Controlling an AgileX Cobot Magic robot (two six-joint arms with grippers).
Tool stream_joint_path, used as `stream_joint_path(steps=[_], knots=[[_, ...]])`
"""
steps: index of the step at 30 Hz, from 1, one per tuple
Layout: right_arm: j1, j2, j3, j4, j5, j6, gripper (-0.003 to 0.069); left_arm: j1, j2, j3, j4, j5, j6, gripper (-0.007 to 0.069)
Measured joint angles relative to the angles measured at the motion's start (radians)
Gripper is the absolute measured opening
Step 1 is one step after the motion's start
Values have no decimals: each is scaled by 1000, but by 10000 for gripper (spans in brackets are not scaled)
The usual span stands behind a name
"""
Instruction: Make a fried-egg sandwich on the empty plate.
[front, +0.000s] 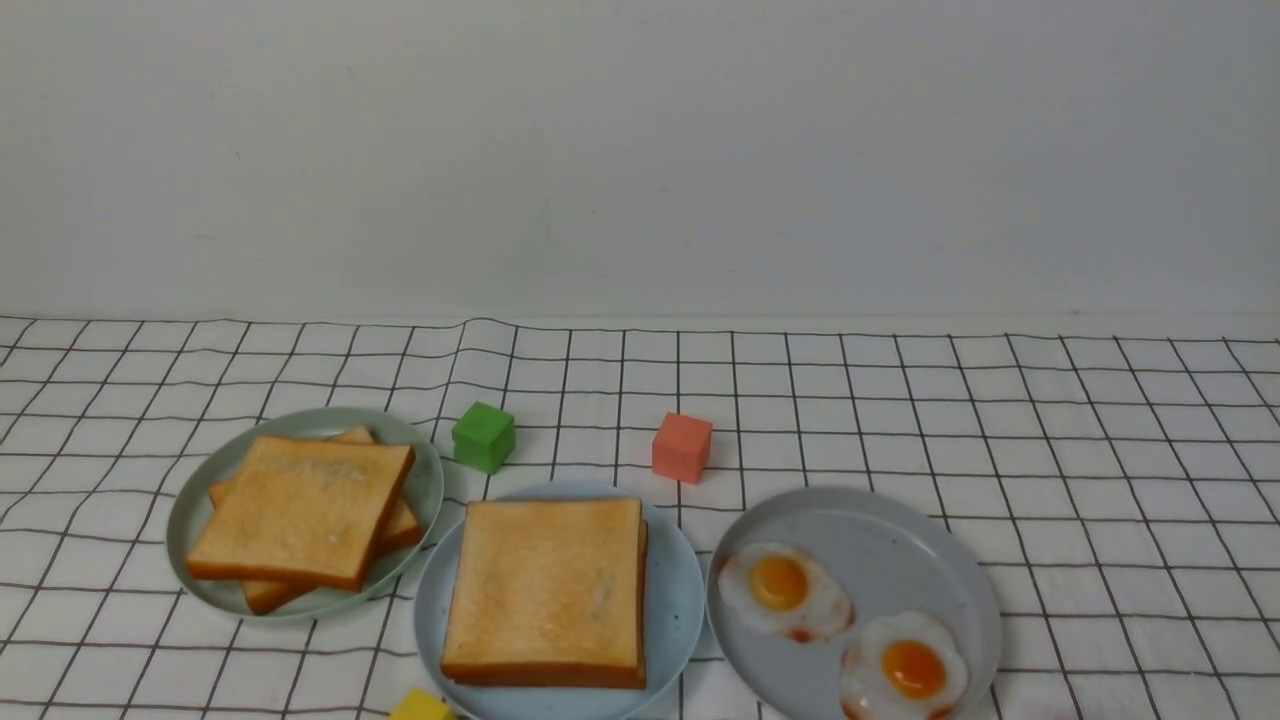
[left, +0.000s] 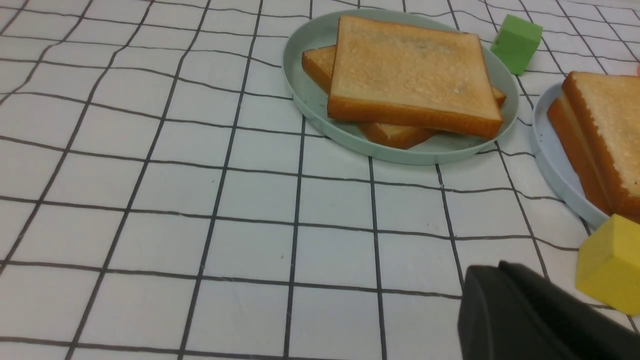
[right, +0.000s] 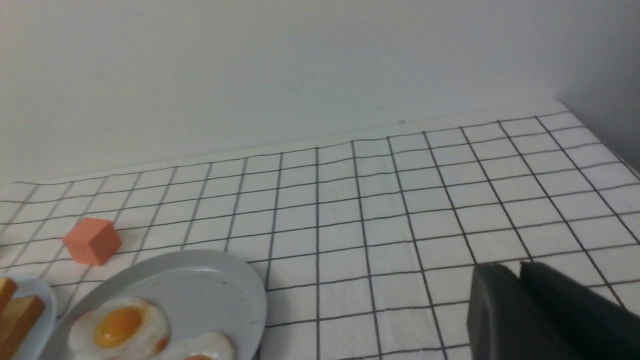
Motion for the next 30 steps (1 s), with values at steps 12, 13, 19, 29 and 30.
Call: stream_joint_path(steps=[12, 13, 19, 29, 30], knots=[[-83, -11, 248, 0, -119, -14, 100, 0, -1, 0, 3, -1, 0, 29], [-77, -11, 248, 0, -120, -14, 101, 0, -1, 0, 3, -1, 0, 29], [15, -11, 249, -9, -123, -15, 105, 0, -1, 0, 3, -1, 0, 29], [34, -11, 249, -15, -124, -15, 106, 0, -1, 0, 3, -1, 0, 29], [34, -11, 249, -15, -124, -15, 106, 0, -1, 0, 3, -1, 0, 29]])
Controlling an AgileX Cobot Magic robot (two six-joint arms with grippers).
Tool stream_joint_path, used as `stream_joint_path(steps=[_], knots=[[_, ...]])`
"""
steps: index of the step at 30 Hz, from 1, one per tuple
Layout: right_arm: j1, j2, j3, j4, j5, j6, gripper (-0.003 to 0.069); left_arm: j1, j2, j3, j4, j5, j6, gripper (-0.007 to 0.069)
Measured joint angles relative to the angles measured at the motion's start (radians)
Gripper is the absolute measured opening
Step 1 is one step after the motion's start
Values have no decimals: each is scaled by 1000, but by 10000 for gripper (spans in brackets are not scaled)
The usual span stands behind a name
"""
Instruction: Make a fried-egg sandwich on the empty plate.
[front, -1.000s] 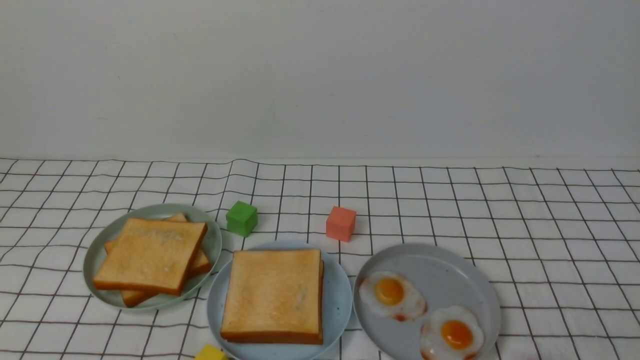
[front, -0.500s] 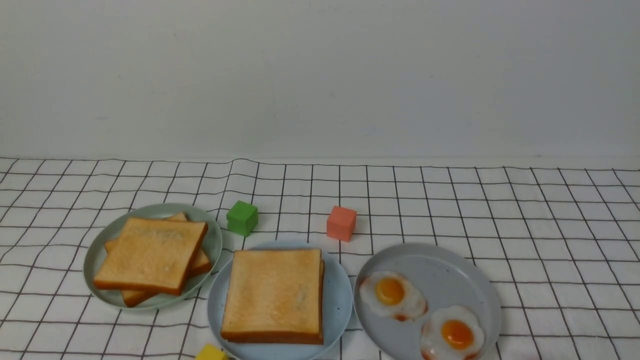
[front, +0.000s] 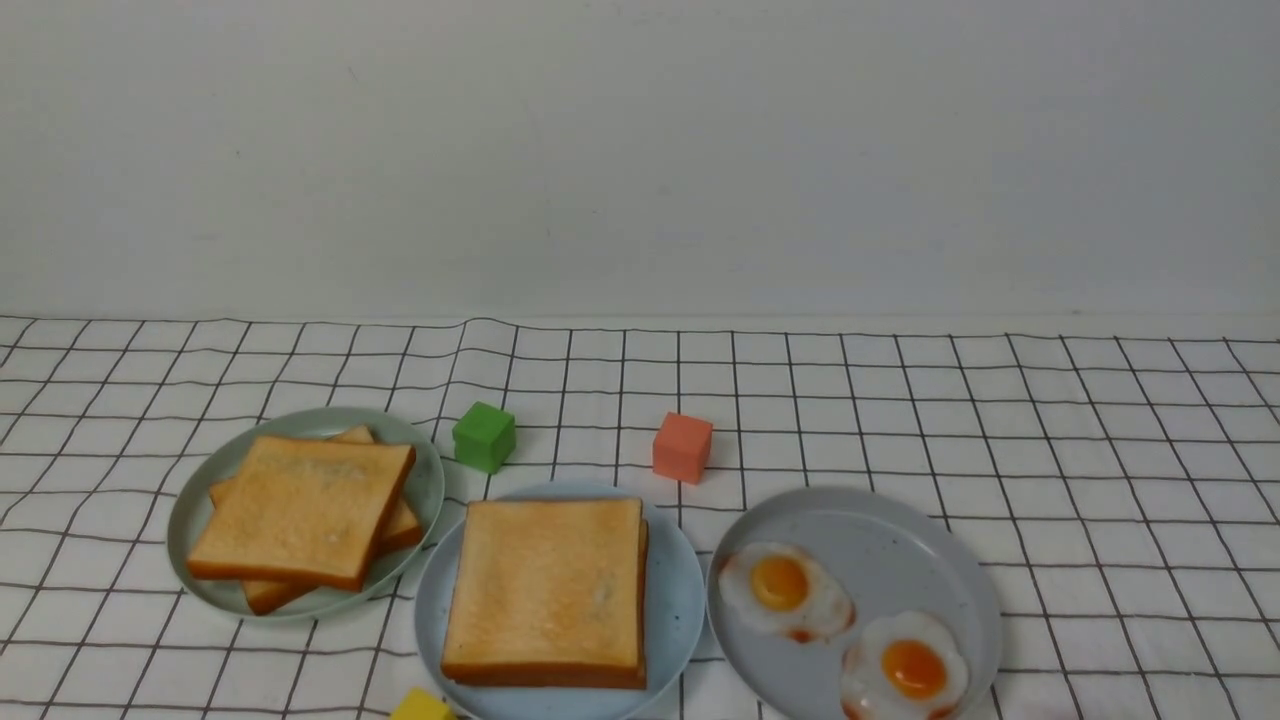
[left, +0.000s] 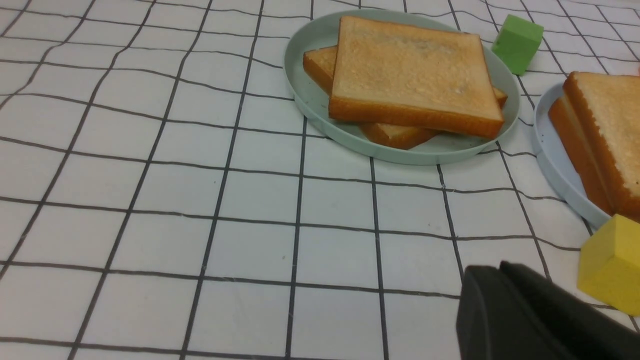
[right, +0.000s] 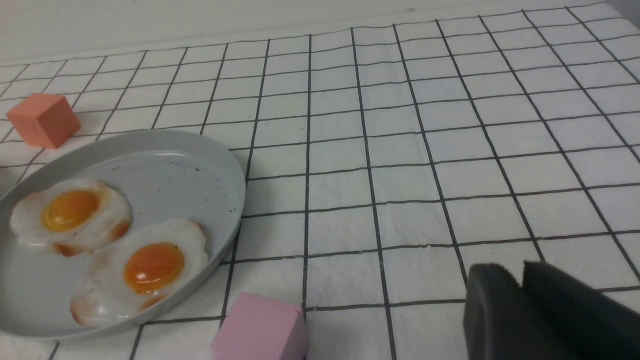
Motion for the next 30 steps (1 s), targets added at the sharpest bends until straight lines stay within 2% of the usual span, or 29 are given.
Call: stream_joint_path(steps=[30], knots=[[0, 0, 0, -1, 0, 0, 145, 0, 0, 0, 0, 0, 0, 38]])
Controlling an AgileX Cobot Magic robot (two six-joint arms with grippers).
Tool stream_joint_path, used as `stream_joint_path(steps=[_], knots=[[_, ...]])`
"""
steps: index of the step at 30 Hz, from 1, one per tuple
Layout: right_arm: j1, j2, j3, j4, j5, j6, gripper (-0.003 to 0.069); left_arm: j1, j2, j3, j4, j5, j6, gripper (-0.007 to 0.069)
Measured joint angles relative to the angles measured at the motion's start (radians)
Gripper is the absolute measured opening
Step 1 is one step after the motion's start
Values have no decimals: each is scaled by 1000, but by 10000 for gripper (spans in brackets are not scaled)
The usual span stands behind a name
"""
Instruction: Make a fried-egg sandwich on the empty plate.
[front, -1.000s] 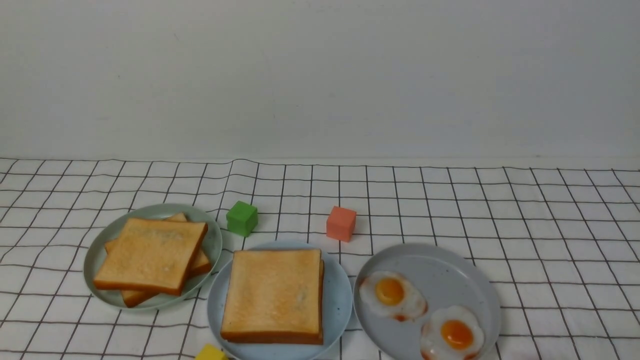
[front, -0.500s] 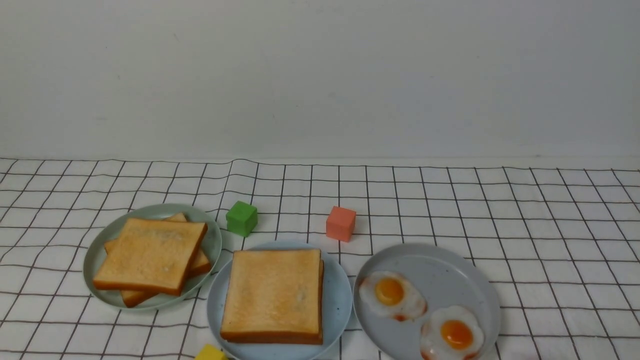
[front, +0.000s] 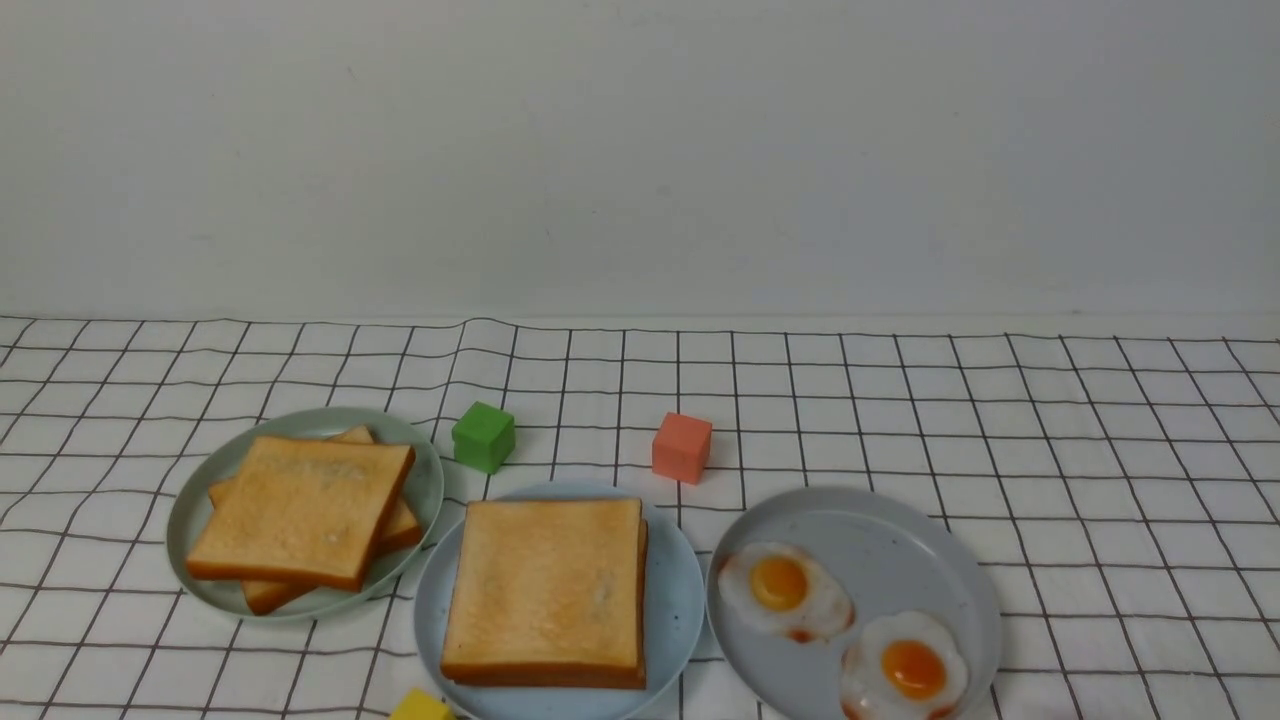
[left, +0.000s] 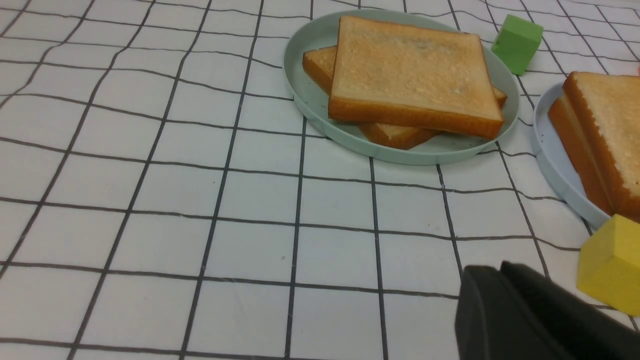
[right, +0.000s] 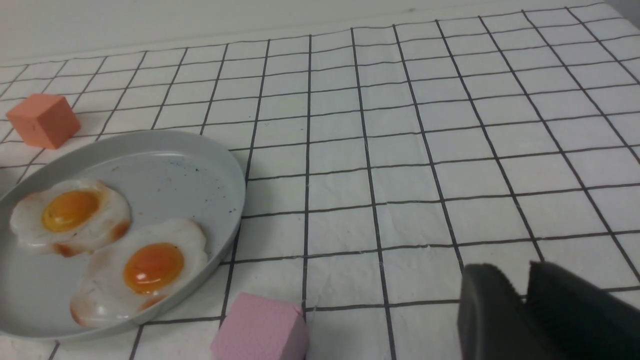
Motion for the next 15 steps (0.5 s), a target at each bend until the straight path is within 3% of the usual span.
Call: stream_joint_path(steps=[15], knots=[[0, 0, 0, -2, 0, 0, 162, 0, 0, 0, 0, 0, 0, 38]])
